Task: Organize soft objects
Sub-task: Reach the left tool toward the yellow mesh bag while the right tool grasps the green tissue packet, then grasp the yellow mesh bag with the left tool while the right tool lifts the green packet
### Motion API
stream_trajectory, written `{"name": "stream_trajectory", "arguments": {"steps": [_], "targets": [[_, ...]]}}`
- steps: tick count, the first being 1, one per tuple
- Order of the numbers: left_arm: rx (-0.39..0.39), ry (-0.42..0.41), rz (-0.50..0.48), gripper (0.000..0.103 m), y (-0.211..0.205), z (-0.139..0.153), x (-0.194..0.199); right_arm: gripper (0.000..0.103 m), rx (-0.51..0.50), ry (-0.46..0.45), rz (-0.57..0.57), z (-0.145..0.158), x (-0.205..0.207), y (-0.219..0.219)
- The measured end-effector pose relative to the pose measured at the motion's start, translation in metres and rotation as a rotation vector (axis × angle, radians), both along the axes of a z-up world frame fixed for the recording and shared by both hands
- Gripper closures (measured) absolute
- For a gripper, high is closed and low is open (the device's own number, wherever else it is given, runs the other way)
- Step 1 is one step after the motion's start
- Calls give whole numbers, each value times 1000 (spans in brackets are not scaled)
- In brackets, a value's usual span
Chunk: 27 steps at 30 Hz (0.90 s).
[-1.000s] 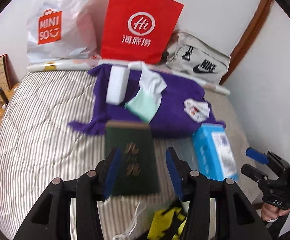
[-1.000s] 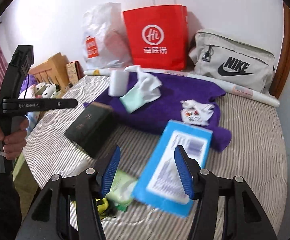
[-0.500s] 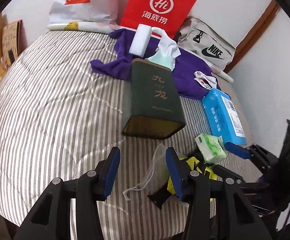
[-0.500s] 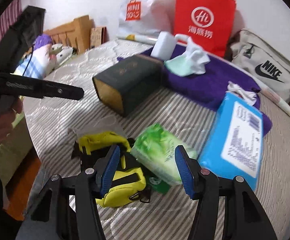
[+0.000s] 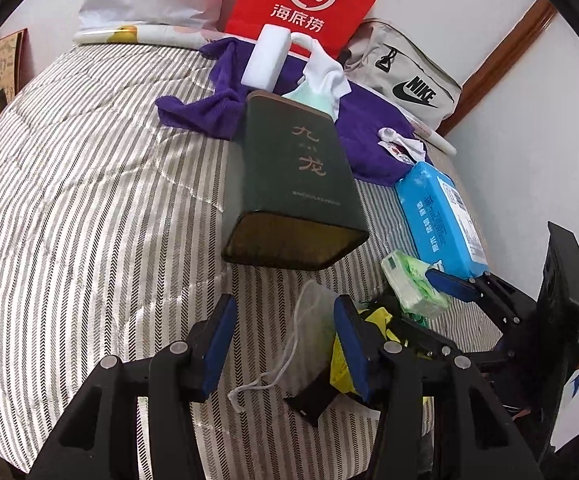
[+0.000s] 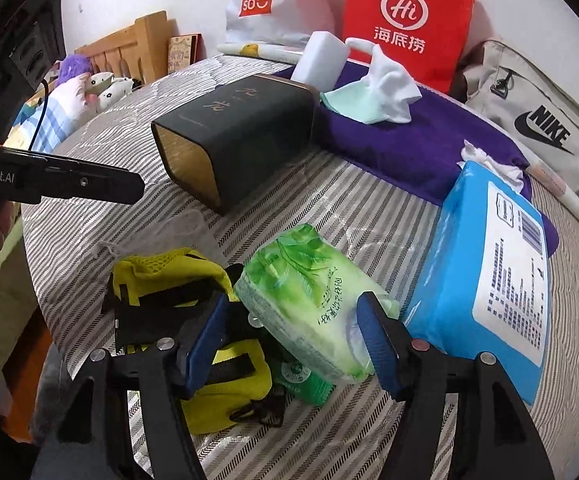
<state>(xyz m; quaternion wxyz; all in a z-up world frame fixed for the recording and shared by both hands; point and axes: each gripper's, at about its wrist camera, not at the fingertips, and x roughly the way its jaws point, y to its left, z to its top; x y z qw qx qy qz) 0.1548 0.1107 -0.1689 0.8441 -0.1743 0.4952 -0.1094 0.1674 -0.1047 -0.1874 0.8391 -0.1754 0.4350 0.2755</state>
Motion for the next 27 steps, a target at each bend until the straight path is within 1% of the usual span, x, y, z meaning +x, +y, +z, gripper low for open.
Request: {"name": "stream_trajectory", "arguments": {"steps": [2,4,9,12,14,18,19,22,27], "targets": [[-2,6,3,55,1,-2,-2,51,3,-2,-13,2,0,1],[-4,7,9,55,3,-1,-4,60,9,-3,-18,5,0,0],[-18,10,24,55,9,2,-10,71,59,-19,-47,22,-4,-6],[-16,5,26,55,9,6,-12,72,155,16,-55,38,-6,-17],[-15,4,26,55,7,8,-13,72,195,15,-68,47,-9,-24],[-31,11,16,55,3,12,-18,72,220,17,-80,63,-20,-38],[-36,10,5,55,-1,13,-19,72,223,27,-73,65,-26,-43],[-25,5,-24,55,-14,17,-22,72,192,15,-86,66,-38,-56],[-1,10,-80,55,-42,16,-23,72,153,40,-116,53,-53,-81]]}}
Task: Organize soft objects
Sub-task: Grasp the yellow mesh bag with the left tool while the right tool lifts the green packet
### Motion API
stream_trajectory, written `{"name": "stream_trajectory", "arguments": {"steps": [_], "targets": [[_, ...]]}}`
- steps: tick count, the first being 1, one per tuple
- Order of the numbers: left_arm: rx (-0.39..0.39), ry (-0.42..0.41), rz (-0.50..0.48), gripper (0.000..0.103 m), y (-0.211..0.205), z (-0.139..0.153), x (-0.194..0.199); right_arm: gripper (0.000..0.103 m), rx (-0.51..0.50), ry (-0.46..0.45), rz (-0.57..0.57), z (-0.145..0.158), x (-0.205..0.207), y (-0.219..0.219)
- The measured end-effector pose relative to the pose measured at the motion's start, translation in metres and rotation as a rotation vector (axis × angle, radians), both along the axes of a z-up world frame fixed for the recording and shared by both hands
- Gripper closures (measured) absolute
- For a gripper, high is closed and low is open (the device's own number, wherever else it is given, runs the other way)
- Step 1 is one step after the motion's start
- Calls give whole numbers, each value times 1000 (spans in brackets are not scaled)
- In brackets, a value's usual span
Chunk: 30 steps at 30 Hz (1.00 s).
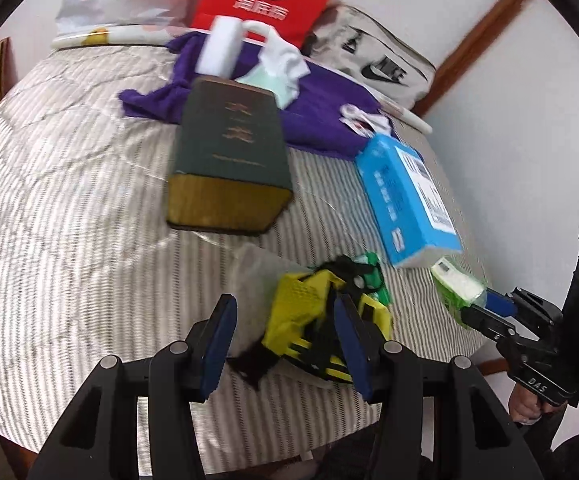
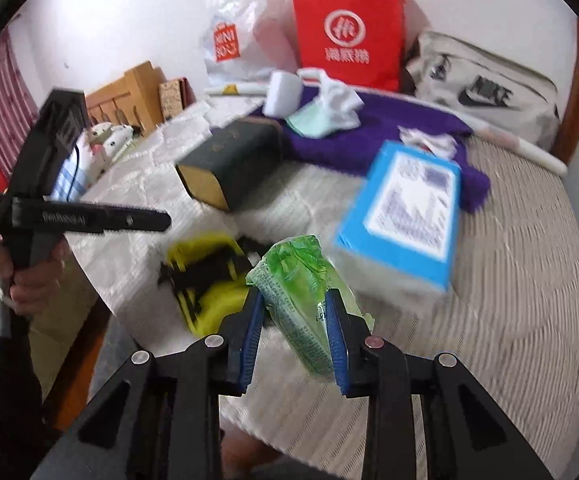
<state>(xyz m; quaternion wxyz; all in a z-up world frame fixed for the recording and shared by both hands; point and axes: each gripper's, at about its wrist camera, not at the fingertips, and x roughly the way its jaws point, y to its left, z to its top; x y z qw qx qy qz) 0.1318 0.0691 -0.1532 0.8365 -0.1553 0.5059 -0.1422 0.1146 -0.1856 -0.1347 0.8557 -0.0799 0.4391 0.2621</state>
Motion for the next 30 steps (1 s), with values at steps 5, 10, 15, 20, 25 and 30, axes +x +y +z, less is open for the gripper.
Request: {"name": "stream_trajectory", "arguments": {"steps": [5,10,15,20,25,30], "targets": [[71,-51,-98,55,-35,5,-8,72,-77,4,-65,-20,-5,-26],[174,-141,-217,55,-67,12,-19,71,-84,16,-85,-37,2,-33],[211,-89,-225,67,-70,-5,-12,70,-82,-5,-84,-44,10,-28],[239,-79,-233,68,-70,-14,-6,69,-54,-6,-97,-44,20,-34],[272,-65,-237,69,-77,-21,1,65,-31,22,-109,-49,26,-35],[331,-78,-257,69,-86,-23,3,61,-51,21,-101,-53,27,-33]]}}
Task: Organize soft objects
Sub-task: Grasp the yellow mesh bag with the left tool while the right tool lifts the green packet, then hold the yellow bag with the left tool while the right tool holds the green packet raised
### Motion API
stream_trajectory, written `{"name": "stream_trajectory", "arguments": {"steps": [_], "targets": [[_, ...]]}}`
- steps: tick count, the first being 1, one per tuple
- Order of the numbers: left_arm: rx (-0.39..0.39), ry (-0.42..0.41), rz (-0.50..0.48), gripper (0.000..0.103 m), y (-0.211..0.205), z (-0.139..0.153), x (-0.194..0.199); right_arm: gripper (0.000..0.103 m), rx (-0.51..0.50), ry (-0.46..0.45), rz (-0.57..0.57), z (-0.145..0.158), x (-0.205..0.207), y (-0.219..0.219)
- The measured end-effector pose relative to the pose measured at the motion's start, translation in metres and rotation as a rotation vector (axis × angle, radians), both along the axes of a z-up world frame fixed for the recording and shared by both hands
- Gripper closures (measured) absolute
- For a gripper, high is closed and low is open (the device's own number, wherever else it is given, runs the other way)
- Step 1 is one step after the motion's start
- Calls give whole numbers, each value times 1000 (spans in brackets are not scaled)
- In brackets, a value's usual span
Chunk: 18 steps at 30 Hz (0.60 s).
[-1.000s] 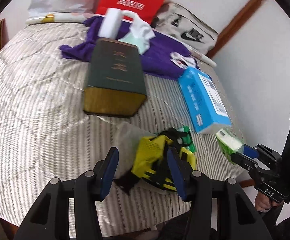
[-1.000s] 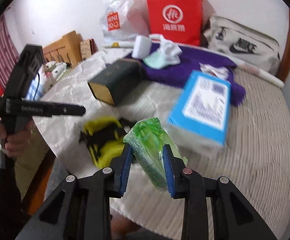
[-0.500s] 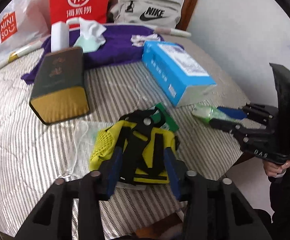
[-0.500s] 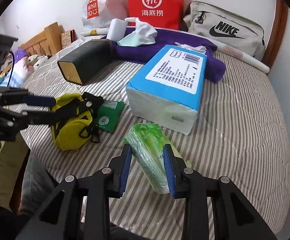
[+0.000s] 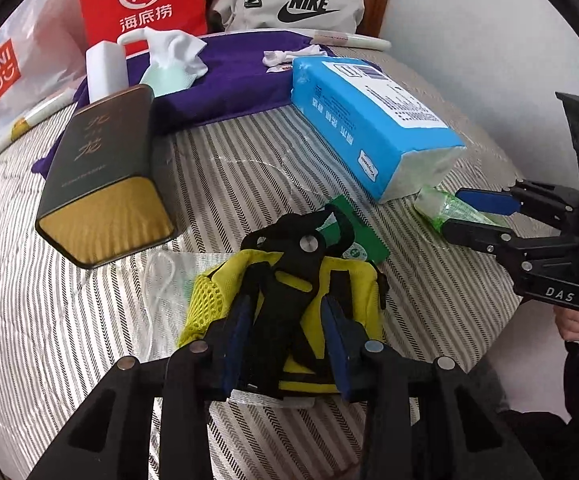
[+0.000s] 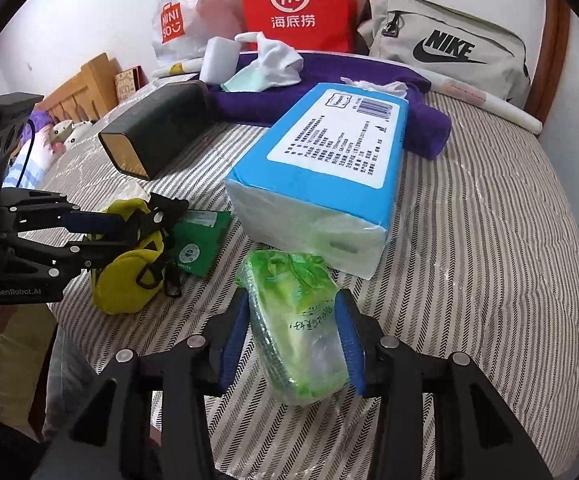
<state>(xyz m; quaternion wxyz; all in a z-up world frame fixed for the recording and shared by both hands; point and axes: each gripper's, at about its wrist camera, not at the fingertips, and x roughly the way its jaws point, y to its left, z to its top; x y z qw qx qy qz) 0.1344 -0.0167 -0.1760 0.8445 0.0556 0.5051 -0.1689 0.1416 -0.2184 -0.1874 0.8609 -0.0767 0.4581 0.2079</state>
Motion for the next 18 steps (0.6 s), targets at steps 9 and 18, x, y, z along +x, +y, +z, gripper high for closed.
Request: {"name": "stream_trajectory", "arguments": {"steps": [9,18], "targets": [[6,0,34,81,8,-1,-6,48,2,4,-18,-8,2,-7],[16,-10,55,82,6,-1,-4,44,-23,26,-36,-19,6,-2]]}}
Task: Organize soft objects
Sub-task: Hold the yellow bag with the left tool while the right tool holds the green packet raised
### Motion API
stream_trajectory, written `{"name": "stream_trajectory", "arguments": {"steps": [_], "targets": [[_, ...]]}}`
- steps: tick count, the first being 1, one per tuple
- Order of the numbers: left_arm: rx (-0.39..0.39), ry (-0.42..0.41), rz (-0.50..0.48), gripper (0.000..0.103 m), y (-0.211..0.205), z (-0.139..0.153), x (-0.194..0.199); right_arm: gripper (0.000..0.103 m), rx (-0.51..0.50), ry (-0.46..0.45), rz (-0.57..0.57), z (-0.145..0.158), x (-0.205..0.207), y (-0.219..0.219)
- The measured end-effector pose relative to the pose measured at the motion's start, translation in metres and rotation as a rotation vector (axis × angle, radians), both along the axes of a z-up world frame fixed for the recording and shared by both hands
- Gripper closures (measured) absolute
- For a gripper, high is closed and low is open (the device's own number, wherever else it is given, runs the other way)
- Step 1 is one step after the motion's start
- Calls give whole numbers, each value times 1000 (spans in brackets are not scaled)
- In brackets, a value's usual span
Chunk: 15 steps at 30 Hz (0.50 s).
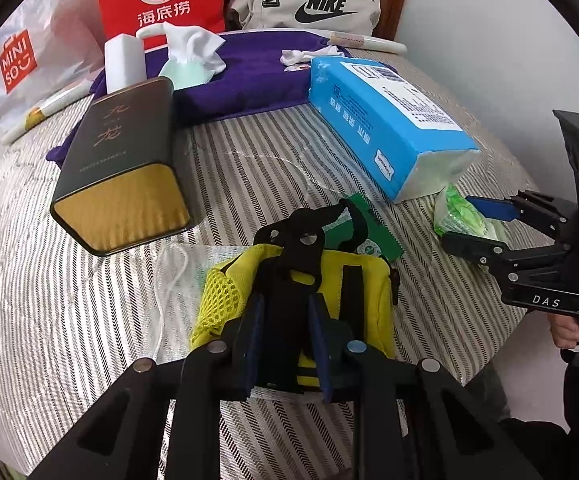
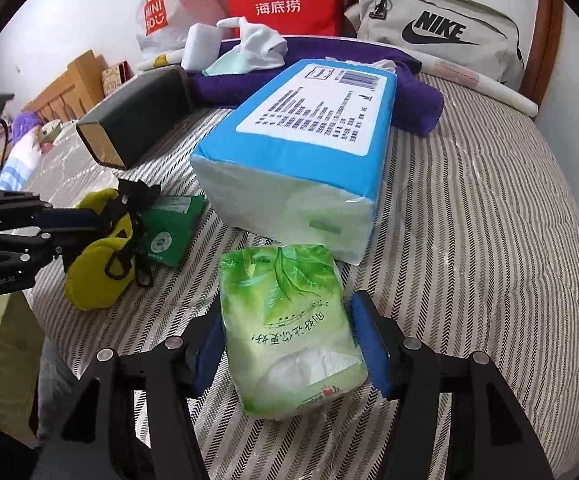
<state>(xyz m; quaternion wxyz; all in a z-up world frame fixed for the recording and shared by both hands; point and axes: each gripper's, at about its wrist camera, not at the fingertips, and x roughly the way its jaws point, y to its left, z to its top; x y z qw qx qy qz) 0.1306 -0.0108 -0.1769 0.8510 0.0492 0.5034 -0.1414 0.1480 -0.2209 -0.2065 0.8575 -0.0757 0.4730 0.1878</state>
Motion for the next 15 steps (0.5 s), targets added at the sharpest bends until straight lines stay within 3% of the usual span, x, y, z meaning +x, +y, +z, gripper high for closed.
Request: {"name": "stream_trajectory", "arguments": {"steps": [2,4,7,15], "targets": [[-15,-3,7,83,2,3,-1,49,7,1,-3,2,-2,0],[-60,-2,20,94,7,8,-3,52,23,-5,-8,6,-3,-2],[-133,0,34,94,15,15,-5,52,52,-14,-4,13,-10,-5],[-65,49,16,91,5,3,-4,52,102,-24,7,29,-18,-9]]}}
